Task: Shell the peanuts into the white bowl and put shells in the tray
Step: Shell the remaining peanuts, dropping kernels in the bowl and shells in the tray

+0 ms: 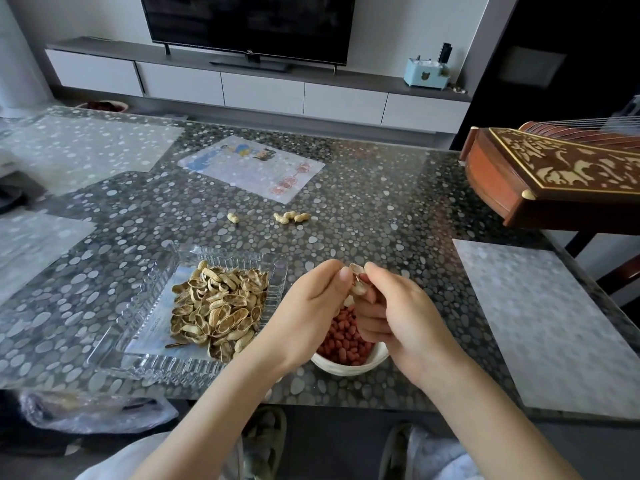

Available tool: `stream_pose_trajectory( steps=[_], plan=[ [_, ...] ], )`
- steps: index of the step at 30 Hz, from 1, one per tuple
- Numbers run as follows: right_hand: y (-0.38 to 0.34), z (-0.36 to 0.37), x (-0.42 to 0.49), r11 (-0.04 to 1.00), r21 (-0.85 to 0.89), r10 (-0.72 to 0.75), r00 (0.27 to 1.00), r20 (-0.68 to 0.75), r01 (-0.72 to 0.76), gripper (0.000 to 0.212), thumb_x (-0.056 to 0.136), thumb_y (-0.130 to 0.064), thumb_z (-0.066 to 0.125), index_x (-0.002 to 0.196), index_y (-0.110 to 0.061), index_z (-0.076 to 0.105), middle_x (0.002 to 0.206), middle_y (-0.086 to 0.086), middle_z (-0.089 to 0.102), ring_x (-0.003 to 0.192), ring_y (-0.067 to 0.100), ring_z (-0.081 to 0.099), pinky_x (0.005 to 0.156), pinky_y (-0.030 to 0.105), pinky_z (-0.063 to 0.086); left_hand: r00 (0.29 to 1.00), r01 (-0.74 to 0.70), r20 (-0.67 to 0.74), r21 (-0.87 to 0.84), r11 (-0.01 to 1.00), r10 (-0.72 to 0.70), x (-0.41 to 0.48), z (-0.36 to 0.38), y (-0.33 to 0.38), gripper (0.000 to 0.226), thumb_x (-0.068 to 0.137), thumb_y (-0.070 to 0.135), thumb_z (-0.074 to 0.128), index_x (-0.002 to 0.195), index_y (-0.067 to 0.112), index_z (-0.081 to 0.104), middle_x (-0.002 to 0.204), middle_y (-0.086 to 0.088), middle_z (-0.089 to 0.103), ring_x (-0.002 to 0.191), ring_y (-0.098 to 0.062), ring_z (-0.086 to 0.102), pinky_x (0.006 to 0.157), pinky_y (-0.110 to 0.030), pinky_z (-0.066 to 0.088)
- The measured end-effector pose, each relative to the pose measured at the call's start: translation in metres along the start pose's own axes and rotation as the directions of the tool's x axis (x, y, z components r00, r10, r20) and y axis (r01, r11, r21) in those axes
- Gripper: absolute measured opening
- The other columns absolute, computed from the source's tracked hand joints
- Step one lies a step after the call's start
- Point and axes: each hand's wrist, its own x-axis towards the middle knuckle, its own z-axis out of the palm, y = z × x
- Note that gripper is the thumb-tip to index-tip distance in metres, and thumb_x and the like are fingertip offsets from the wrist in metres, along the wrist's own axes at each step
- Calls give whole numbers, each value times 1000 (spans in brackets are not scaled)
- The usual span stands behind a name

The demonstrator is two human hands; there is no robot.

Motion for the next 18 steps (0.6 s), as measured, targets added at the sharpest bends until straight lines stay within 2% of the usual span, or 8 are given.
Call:
stream_pose_trajectory(
  steps=[2,4,6,8,11,14,16,18],
  plan=[
    [-3,-3,-1,991,112,72,996,47,-77,44,101,-26,37,58,-15,36,45,-7,24,38,7,18,40,21,15,1000,10,10,5,1000,-10,1,-1,-4,32,98,33,41,76,17,57,70,16,58,71,-5,53,72,-33,41],
    [-5,-7,0,984,133,110,992,65,-118,45,101,-26,37,57,-15,36,46,-6,22,39,7,17,41,22,13,1000,25,7,20,999,-25,2,-2,-4,38,93,40,43,85,5,56,77,0,57,76,-15,52,75,-42,43],
    [-5,-11,1,996,-8,85,996,14,-85,45,100,-29,39,57,-16,36,47,-6,24,40,9,19,42,24,15,999,36,-2,77,996,-36,3,-4,-4,41,95,40,42,84,1,52,76,-5,51,74,-15,46,72,-42,40],
    [-5,-14,2,962,-273,-23,997,-78,1,45,99,-32,41,56,-17,36,47,-8,29,42,8,25,46,24,22,999,46,-21,200,979,-42,4,-6,-4,36,100,32,40,70,12,47,68,6,49,66,-5,44,67,-28,37],
    [-1,-21,4,740,-653,-282,956,-84,161,49,99,-34,41,57,-10,40,47,-7,38,45,9,35,48,25,30,997,38,-76,479,877,-1,7,-8,-5,37,100,28,39,63,24,38,63,9,46,58,-1,43,56,-19,30],
    [6,-27,6,470,-850,-397,917,39,239,45,97,-39,43,65,-11,55,55,-1,53,52,15,50,51,30,39,994,59,-106,646,761,13,9,-11,-6,37,99,35,38,65,20,40,65,5,50,57,-7,42,52,-22,28],
    [9,-28,7,394,-886,-404,912,69,242,41,95,-43,48,60,-22,50,50,-5,45,48,9,42,45,22,29,993,82,-118,688,721,-1,10,-14,-6,38,98,38,41,62,24,41,62,6,49,55,-7,42,51,-24,28],
    [10,-29,8,395,-887,-405,912,66,240,40,93,-46,50,62,-22,57,50,-3,47,47,10,43,45,21,28,991,103,-137,690,717,-11,10,-16,-5,39,97,38,43,59,26,41,59,7,49,53,-6,42,50,-24,27]
  ],
)
